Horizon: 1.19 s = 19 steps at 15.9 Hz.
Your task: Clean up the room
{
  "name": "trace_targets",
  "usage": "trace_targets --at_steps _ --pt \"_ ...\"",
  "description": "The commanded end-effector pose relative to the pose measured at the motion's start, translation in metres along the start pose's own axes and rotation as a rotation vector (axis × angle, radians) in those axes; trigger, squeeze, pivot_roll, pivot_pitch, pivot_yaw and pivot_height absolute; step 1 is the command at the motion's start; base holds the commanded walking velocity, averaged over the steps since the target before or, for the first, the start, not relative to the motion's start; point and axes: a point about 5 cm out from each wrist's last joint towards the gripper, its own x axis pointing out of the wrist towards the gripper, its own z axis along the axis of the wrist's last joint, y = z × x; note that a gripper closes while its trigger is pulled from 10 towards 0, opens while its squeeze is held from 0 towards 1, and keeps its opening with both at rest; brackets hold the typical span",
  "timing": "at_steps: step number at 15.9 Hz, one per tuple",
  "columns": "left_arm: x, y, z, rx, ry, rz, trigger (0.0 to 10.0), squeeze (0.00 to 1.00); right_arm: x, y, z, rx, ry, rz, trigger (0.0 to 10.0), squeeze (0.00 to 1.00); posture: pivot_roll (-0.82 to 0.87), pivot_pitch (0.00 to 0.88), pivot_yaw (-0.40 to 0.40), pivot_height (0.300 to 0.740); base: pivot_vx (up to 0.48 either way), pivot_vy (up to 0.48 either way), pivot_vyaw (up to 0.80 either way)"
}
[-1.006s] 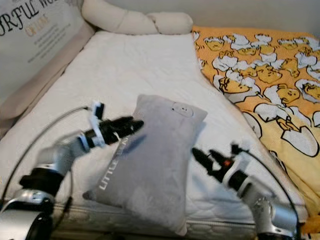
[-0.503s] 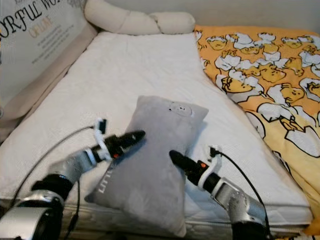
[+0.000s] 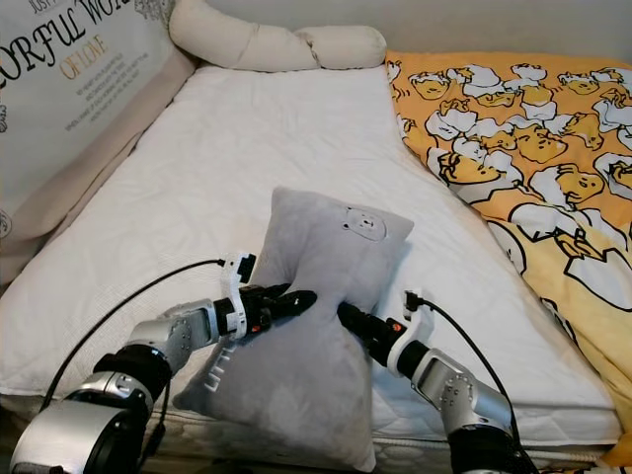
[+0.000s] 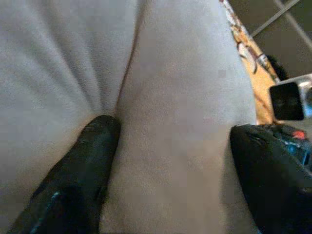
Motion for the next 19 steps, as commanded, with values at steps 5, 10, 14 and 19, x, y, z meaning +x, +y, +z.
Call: trace_targets --at_steps 5,10,14,19 --pt "-0.008 0.008 -0.016 -0.007 0.104 0.04 0.0 0.0 0.009 0.008 0.004 -0.043 -0.06 -0.008 0.0 0.0 -0.12 0.0 0.075 0.74 0.0 0.0 0.0" --pt "-0.011 0.011 -0.007 -0.021 0.073 0.069 0.0 0.0 0.012 0.009 0.003 -0.081 -0.051 -0.032 0.0 0.0 -0.11 0.0 0.072 0.74 0.0 0.0 0.0" --pt "-0.01 0.008 -0.004 0.102 0.044 0.058 0.0 0.0 0.016 0.016 0.006 -0.133 -0.053 -0.006 0.0 0.0 -0.09 0.0 0.065 0.74 0.0 0.0 0.0" --pt "-0.012 0.001 0.008 0.148 -0.055 0.047 0.0 0.0 0.023 0.032 0.019 -0.186 -0.117 0.011 0.0 0.0 -0.1 0.0 0.072 0.74 0.0 0.0 0.0"
